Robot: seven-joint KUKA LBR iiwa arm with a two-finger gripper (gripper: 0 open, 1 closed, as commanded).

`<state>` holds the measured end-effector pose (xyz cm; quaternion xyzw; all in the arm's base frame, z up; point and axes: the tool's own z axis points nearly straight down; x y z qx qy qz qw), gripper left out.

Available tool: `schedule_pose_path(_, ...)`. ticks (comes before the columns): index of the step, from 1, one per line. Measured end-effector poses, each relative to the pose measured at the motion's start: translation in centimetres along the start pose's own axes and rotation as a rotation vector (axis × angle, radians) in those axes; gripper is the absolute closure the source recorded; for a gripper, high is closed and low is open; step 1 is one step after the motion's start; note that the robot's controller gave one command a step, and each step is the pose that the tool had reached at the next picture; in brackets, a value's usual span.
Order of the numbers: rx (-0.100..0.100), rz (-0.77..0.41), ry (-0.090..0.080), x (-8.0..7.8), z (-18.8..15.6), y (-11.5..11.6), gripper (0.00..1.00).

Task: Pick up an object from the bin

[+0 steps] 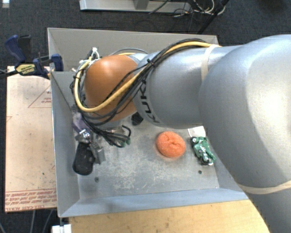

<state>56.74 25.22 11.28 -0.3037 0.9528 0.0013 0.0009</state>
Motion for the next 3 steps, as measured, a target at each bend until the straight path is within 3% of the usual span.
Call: schedule_pose_path(3, 0.001, 0.0, -0.004, -0.1, -4.7, 0.0, 1.0)
